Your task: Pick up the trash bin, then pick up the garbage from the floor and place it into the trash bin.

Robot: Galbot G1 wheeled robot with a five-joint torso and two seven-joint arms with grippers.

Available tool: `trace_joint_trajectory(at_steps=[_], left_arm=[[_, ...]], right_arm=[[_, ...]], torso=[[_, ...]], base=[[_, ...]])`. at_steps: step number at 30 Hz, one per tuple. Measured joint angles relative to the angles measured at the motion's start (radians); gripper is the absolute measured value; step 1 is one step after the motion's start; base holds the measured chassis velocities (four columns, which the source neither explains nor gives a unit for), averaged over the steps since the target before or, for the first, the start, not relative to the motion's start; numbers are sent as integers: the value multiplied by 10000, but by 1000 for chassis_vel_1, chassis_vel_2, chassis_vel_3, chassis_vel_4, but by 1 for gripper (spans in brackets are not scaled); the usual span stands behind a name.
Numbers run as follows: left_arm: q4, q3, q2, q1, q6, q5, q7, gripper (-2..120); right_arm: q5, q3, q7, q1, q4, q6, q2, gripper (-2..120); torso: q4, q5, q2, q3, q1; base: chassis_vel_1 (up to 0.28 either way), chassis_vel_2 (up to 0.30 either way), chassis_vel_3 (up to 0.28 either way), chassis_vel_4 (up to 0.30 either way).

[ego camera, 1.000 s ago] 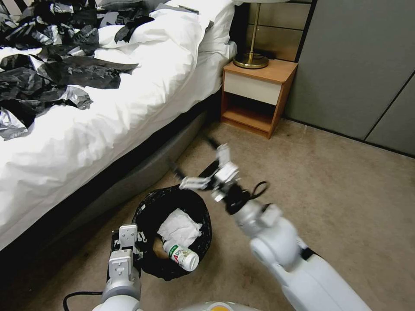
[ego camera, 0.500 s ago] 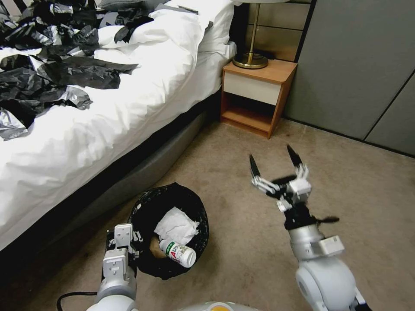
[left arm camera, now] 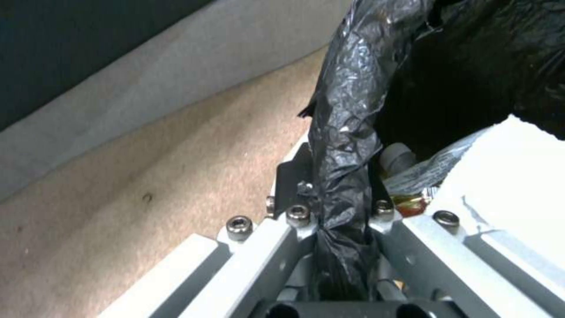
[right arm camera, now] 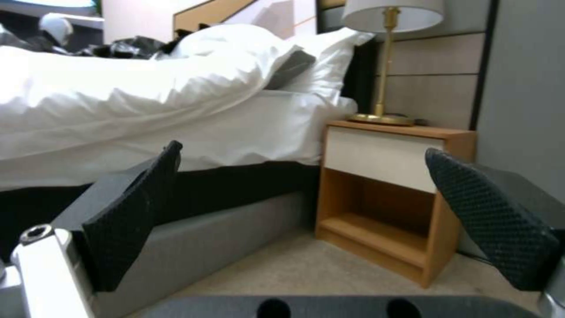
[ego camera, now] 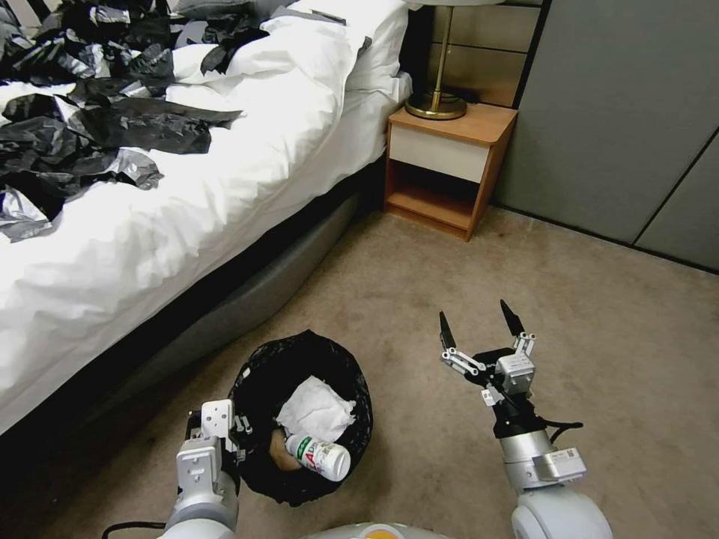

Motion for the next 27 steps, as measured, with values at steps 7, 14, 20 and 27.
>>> trace_joint_trajectory(at_steps=[7, 14, 20, 27], left_arm=[[-106, -26, 9, 52, 215, -260, -52, 0], [-195, -110, 34, 65, 407, -382, -79, 0], [-244, -201, 24, 89, 451, -413, -103, 0], [-329, -293, 23, 157, 511, -502, -129, 0]], right_arm=[[-1, -28, -33, 67, -70, 4, -67, 100], [-34, -82, -72, 61, -170, 58, -63, 100], [-35, -69, -140, 59, -152, 64, -118, 100], [-6, -133, -317, 35, -165, 11, -221, 100]], torso=[[2, -2, 0, 0, 1], [-1, -1, 0, 1, 1], [2, 0, 0, 1, 1], [0, -2, 0, 1, 0]], base=[[69, 59, 66, 65], [82, 85, 96, 100], [128, 124, 126, 124], [122, 121, 114, 105]])
